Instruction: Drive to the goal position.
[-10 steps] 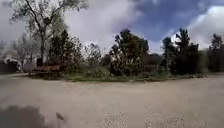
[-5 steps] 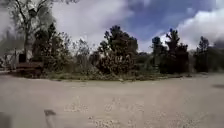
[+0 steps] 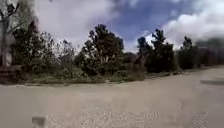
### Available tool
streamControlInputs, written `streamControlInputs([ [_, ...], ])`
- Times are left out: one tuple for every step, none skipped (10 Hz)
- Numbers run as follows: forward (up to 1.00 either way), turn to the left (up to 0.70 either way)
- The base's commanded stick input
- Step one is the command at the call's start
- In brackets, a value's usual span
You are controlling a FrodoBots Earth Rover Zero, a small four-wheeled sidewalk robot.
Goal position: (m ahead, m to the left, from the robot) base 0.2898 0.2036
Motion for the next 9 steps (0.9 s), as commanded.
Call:
streamControlInputs([
  [0.7, -0.27],
  [0.7, -0.27],
  [0.7, -0.27],
  [0.7, -0.27],
  [0.7, -0.27],
  [0.7, -0.27],
  [0.7, -0.27],
  [0.7, -0.27],
  [0.0, 0.0],
])
